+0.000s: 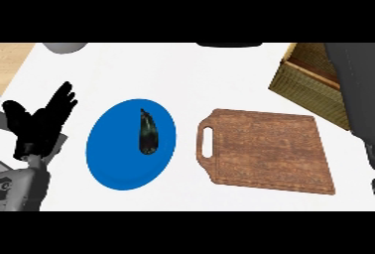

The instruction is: Pick the cupcake from the cutting board and place it in the basket

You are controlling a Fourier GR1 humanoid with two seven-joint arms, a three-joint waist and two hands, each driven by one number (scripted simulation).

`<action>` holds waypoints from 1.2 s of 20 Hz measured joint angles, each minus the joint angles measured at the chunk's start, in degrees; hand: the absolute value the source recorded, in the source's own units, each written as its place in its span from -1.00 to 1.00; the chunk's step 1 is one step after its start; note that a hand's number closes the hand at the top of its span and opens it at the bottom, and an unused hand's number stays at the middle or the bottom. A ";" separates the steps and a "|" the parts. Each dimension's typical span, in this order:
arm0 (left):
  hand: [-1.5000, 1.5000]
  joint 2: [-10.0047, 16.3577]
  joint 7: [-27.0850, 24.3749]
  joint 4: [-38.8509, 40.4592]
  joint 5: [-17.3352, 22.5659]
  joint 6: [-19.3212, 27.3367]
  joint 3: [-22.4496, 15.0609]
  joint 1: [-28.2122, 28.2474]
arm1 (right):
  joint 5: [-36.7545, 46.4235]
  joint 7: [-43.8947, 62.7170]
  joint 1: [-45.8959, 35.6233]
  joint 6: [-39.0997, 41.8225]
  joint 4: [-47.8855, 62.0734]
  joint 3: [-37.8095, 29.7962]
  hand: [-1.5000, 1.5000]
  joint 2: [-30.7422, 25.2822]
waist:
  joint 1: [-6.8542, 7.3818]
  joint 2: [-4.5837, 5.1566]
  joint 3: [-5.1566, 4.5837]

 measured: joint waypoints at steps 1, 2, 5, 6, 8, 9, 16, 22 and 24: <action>0.00 -0.36 -0.04 0.01 -0.39 0.39 -0.21 0.22 | -0.22 -0.87 1.32 -0.34 -0.51 -0.27 1.00 -0.26 | -0.03 -0.02 0.01; 0.00 -0.28 0.15 -0.62 -0.16 0.31 -0.01 0.36 | -0.75 -2.45 2.64 -1.38 -0.20 -0.95 1.00 -0.62 | 0.04 -0.01 0.00; 0.00 0.19 0.54 -0.52 0.09 -0.46 0.33 0.51 | -2.52 -5.58 4.63 -2.68 0.04 -3.09 1.00 -1.80 | 0.09 0.02 0.01; 0.00 -0.24 0.85 -1.94 -0.05 -0.21 -0.03 1.27 | -2.50 -5.90 5.30 -3.66 0.23 -3.32 1.00 -1.41 | 0.17 -0.01 0.02; 0.00 -0.21 0.62 -1.85 0.09 -0.56 0.21 1.51 | -3.30 -7.80 7.20 -4.66 0.10 -4.15 1.00 -1.64 | 0.14 0.00 0.01; 0.00 -0.27 0.43 -1.02 -0.07 -0.46 0.29 0.86 | -3.56 -8.99 8.24 -5.63 0.62 -4.40 1.00 -1.41 | 0.10 0.02 0.00; 0.00 -0.92 -0.49 -0.13 -0.69 -0.28 0.18 0.58 | -2.60 -9.24 9.31 -13.31 7.09 -8.95 -1.00 -3.11 | 0.36 0.14 0.00; 0.00 -1.25 1.33 -1.84 -0.93 0.05 -0.03 0.35 | -6.60 -17.85 8.11 -15.76 12.32 -11.40 -1.00 -4.27 | 0.61 0.18 0.03; 0.00 -1.56 1.18 -1.99 -1.00 0.03 -0.17 0.57 | -7.64 -18.82 7.93 -17.21 12.09 -12.27 -1.00 -4.16 | 0.53 0.13 0.02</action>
